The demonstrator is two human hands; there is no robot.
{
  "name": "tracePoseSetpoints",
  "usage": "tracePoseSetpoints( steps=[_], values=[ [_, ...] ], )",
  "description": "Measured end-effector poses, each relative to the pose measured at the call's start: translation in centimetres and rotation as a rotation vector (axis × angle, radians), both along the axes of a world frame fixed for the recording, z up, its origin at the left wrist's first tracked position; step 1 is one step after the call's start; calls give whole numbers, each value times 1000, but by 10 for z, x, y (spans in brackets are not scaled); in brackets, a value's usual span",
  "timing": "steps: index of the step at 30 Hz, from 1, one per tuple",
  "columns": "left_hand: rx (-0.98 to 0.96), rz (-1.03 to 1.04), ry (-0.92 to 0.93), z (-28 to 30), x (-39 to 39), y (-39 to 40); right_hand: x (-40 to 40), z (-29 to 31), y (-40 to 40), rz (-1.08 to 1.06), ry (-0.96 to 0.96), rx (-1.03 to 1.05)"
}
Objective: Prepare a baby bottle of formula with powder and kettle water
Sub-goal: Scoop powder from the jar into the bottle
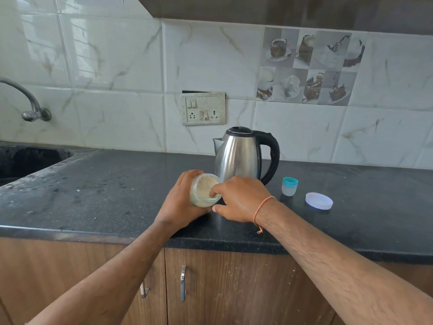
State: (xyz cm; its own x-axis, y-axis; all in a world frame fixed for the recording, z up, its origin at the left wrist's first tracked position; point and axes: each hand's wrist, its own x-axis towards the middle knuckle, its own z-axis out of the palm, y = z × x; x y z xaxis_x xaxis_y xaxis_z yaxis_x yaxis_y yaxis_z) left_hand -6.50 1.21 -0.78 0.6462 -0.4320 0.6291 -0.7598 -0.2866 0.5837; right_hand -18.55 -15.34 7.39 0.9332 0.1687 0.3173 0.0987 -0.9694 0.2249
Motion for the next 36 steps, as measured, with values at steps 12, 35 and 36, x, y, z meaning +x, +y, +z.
tracePoseSetpoints(
  steps=[12,35,36],
  values=[
    [11,3,0,-2,1,0,-4,2,-5,118,-102,183],
    [28,-8,22,-4,5,0,3,-1,-10,146,-446,25],
    [27,-6,21,-4,6,0,3,-2,-10,141,-439,-2]
  ],
)
